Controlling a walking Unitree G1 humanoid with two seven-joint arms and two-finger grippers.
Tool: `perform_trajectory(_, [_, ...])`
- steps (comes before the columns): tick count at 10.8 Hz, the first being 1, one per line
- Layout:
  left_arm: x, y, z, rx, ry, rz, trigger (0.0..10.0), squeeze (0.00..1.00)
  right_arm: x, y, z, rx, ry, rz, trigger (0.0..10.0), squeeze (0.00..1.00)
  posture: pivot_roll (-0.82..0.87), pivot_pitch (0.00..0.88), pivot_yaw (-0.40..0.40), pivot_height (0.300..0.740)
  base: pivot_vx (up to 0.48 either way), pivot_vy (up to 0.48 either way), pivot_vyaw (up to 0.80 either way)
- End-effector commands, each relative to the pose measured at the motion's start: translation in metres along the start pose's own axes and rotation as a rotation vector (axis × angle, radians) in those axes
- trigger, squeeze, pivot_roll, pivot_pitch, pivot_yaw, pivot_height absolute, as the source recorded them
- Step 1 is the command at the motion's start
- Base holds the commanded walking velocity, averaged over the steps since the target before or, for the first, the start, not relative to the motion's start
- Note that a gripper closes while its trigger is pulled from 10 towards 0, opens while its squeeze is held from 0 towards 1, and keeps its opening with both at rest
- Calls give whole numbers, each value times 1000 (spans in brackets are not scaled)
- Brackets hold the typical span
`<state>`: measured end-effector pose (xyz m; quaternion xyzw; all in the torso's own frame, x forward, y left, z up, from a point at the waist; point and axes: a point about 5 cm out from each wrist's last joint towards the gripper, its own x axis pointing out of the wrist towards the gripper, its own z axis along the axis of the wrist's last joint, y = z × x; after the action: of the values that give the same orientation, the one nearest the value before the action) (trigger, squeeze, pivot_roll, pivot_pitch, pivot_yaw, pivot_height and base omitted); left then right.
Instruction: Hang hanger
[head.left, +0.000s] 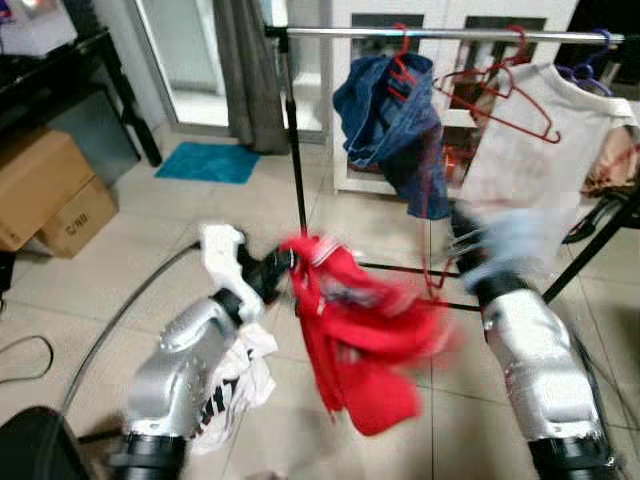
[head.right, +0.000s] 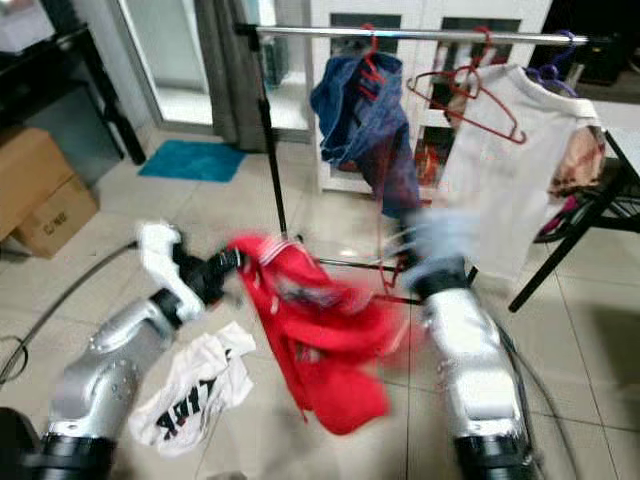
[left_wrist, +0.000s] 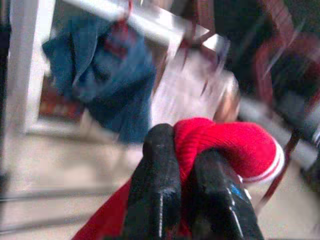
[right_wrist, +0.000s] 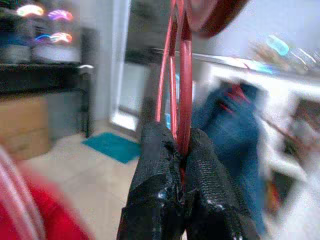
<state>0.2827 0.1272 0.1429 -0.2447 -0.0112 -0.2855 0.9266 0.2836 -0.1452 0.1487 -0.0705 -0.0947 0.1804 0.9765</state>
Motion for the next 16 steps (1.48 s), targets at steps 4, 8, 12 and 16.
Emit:
perform_trajectory(4, [-9, 25, 9, 140, 141, 167, 0, 0, -6, 4, -5, 298, 17, -242, 5020, 0, -82, 0, 115, 740, 0, 0, 0])
perform_trajectory(8, [-28, 23, -1, 286, 151, 359, 10000, 0, -28, -4, -17, 224, 245, -260, 10000, 0, -151, 0, 127, 740, 0, 0, -539])
perform_trajectory(12, [-25, 4, 7, 393, 226, 344, 10000, 0, -68, -18, -2, 289, 253, -301, 10000, 0, -148, 0, 145, 740, 0, 0, -800])
perform_trajectory(16, [-24, 25, -24, 290, 196, 343, 10000, 0, -64, 8, -27, 370, 248, -260, 10000, 0, -146, 0, 182, 740, 0, 0, -400])
